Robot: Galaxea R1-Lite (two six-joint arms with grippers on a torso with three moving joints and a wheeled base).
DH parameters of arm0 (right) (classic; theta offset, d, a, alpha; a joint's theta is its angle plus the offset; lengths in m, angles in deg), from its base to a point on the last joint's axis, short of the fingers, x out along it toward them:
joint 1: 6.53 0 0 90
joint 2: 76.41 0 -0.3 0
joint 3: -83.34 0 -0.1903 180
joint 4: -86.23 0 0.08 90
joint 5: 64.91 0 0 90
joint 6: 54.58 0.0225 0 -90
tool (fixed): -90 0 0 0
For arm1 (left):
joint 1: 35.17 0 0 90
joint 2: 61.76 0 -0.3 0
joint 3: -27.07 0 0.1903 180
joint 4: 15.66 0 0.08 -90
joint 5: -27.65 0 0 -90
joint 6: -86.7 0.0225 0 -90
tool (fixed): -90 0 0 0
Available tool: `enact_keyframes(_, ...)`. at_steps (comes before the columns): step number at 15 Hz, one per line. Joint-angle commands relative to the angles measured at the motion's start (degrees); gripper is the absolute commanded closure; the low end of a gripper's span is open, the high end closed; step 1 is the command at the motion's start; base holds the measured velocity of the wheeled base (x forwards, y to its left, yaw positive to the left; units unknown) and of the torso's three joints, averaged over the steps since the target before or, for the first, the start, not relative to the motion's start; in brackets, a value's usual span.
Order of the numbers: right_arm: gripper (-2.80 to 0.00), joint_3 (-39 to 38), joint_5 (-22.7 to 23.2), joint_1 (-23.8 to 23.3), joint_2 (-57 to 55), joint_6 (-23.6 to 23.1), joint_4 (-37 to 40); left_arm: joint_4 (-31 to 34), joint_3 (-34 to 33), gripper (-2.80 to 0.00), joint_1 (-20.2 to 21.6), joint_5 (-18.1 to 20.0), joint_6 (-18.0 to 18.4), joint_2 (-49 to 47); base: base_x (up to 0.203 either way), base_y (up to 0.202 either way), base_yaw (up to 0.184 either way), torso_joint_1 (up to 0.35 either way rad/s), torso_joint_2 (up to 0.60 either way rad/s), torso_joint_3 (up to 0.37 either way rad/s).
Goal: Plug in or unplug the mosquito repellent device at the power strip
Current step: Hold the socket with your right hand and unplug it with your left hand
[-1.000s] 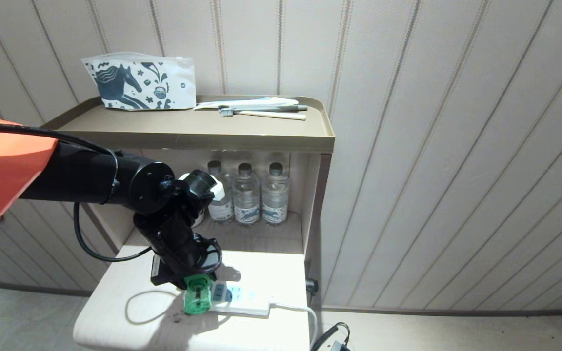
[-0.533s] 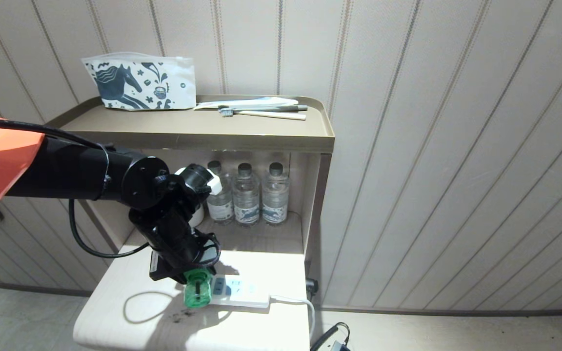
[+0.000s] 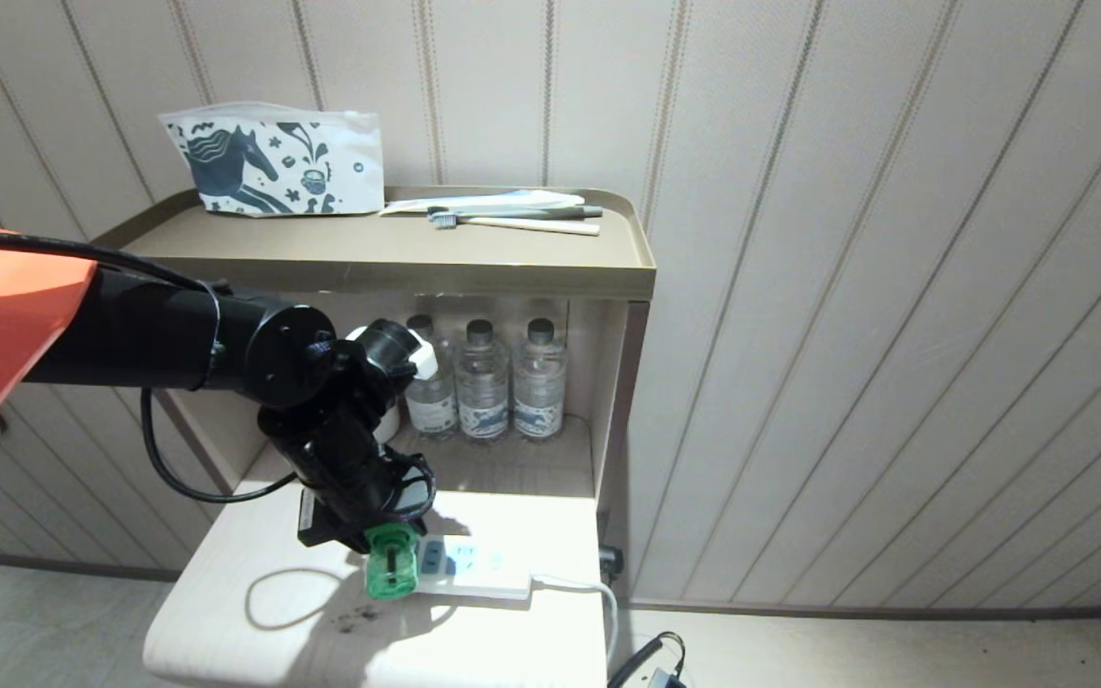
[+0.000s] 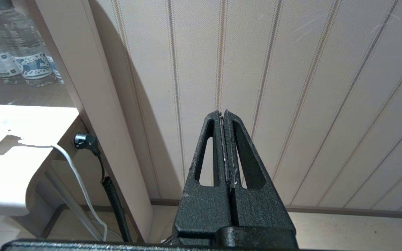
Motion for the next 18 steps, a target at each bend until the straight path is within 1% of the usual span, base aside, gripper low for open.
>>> enact_keyframes(1,0.00,0.00,-0.04,0.04,0.00,-0.12,-0.11,0.47,0.86,0.00,0.03,-0.05,-0.26,-0.25,0.000,0.000,0.000,0.000,0.00,0.000)
enact_keyframes(3,0.00,0.00,0.32,0.04,-0.08,-0.55,0.77,0.45,1.30,0.00,0.02,-0.13,-0.26,-0.32,0.000,0.000,0.000,0.000,0.00,0.000)
enact_keyframes(4,0.00,1.25,0.50,0.01,-0.89,-0.29,1.56,0.54,1.20,0.00,0.01,-0.05,-0.26,-0.34,0.000,0.000,0.000,0.000,0.00,0.000)
enact_keyframes(5,0.00,4.76,1.20,-0.01,-1.74,0.22,3.96,0.45,1.21,0.00,-0.06,-0.05,-0.26,-0.36,0.000,0.000,0.000,0.000,0.00,0.000)
enact_keyframes(6,0.00,10.72,2.44,-0.01,-3.50,1.13,7.46,0.36,1.28,0.00,-0.06,-0.01,-0.26,-0.58,0.000,0.000,0.000,0.000,0.00,0.000)
enact_keyframes(7,0.00,18.39,3.88,0.07,-6.47,2.74,10.33,0.32,1.33,0.00,-0.06,0.04,-0.26,-1.01,0.000,0.000,0.000,0.000,0.00,0.000)
enact_keyframes(8,0.00,25.97,5.63,0.21,-11.20,4.92,12.69,0.27,1.36,0.00,-0.06,0.04,-0.26,-1.24,0.000,0.000,0.000,0.000,0.00,0.000)
enact_keyframes(9,0.00,31.34,7.81,0.34,-17.90,6.77,13.87,0.20,1.36,0.00,-0.15,0.13,-0.26,-1.56,0.000,0.000,0.000,0.000,0.00,0.000)
enact_keyframes(10,0.00,34.07,10.08,0.48,-25.52,7.87,14.11,0.10,1.36,0.00,-0.24,0.13,-0.26,-1.57,0.000,0.000,0.000,0.000,0.00,0.000)
enact_keyframes(11,0.00,34.83,12.40,0.80,-32.75,8.68,13.70,0.10,1.36,0.00,-0.33,0.22,-0.26,-1.57,0.000,0.000,0.000,0.000,0.00,0.000)
enact_keyframes(12,0.00,34.56,14.26,1.99,-41.23,9.27,11.67,0.10,1.45,0.00,-0.41,0.22,-0.26,-1.57,0.000,0.000,0.000,0.000,0.00,0.000)
enact_keyframes(13,0.00,34.10,15.64,3.76,-48.71,9.98,9.00,0.09,1.48,0.00,-0.54,0.17,-0.26,-1.57,0.000,0.000,0.000,0.000,0.00,0.000)
enact_keyframes(14,0.00,33.49,16.08,7.07,-56.30,10.87,5.19,0.03,1.55,0.00,-0.76,0.04,-0.26,-1.57,0.000,0.000,0.000,0.000,0.00,0.000)
enact_keyframes(15,0.00,32.98,15.52,12.24,-62.84,11.68,1.55,0.10,1.72,0.00,-0.77,0.04,-0.26,-1.57,0.000,0.000,0.000,0.000,0.00,0.000)
enact_keyframes(17,0.00,32.78,11.32,23.26,-75.20,13.37,-5.13,0.22,2.09,0.00,-0.76,0.09,-0.26,-2.22,0.000,0.000,0.000,0.000,0.00,0.000)
enact_keyframes(18,0.00,33.07,9.22,27.96,-80.85,14.59,-9.27,0.40,2.40,0.00,-0.93,0.13,-0.30,-2.31,0.000,0.000,0.000,0.000,0.00,0.000)
